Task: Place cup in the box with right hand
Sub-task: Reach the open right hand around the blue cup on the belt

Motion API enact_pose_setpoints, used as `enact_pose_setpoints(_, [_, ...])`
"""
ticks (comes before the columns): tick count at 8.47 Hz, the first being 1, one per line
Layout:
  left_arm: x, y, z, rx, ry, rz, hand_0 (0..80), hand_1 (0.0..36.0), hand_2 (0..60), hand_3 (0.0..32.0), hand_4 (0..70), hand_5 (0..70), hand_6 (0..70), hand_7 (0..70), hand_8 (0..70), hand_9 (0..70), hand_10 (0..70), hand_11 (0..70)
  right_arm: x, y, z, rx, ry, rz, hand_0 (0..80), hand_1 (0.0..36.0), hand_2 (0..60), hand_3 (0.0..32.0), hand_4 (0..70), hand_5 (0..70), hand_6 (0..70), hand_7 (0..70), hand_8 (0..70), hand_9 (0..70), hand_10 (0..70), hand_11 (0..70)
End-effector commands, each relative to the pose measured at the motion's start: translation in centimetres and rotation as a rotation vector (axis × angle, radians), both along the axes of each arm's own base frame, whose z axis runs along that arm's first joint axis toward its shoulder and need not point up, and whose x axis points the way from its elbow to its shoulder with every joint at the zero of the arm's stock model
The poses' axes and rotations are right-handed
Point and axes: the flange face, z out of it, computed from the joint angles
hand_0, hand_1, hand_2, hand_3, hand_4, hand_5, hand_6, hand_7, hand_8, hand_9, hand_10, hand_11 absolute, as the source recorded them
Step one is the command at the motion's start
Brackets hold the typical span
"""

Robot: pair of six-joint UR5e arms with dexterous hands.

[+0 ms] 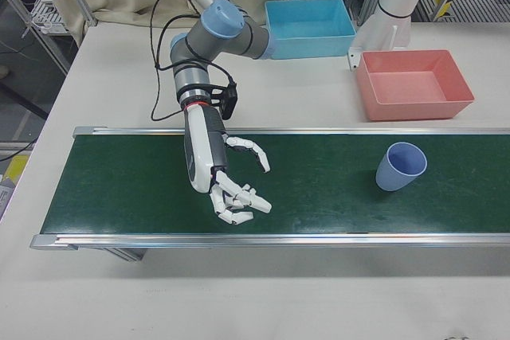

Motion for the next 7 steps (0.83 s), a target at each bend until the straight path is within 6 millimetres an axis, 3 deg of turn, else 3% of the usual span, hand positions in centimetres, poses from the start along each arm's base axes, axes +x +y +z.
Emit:
enact_pose_setpoints(1, [-0.09,0.01,0.00,0.000,0.000,-0.002,0.0,0.0,0.0,0.0,0.0,0.0,0.0,0.0,0.0,0.0,0.0,0.0,-2.51,-0.34,-1.73,0.054,0.006,-0.096,71.6,26.7,0.0,0.0,0.4,9.0,0.2,0.0,0.0,0.0,2.8,7.5])
enact_pose_setpoints(2, [0.00,0.00,0.00,0.000,0.000,0.000,0.0,0.0,0.0,0.0,0.0,0.0,0.0,0.0,0.0,0.0,0.0,0.0,-2.60,-0.32,-1.83,0.058,0.010,-0.096,71.4,21.5,0.0,0.0,0.7,8.1,0.0,0.0,0.0,0.0,0.0,2.7])
enact_pose_setpoints(3, [0.00,0.00,0.00,0.000,0.000,0.000,0.0,0.0,0.0,0.0,0.0,0.0,0.0,0.0,0.0,0.0,0.0,0.0,-2.60,-0.29,-1.88,0.063,0.027,-0.095,66.3,18.0,0.0,0.0,0.0,7.2,0.0,0.0,0.0,0.0,0.0,0.5])
enact_pose_setpoints(4, [0.00,0.00,0.00,0.000,0.000,0.000,0.0,0.0,0.0,0.0,0.0,0.0,0.0,0.0,0.0,0.0,0.0,0.0,-2.51,-0.30,-1.96,0.067,0.038,-0.092,62.4,20.0,0.0,0.0,0.6,6.9,0.0,0.0,0.0,0.0,0.0,0.0])
enact_pose_setpoints(7, [0.01,-0.06,-0.09,0.001,0.000,0.000,0.0,0.0,0.0,0.0,0.0,0.0,0.0,0.0,0.0,0.0,0.0,0.0,-3.26,-0.53,-2.26,0.078,0.057,-0.094,63.6,11.5,0.0,0.0,4.1,6.2,0.0,0.0,0.0,0.0,0.0,0.0])
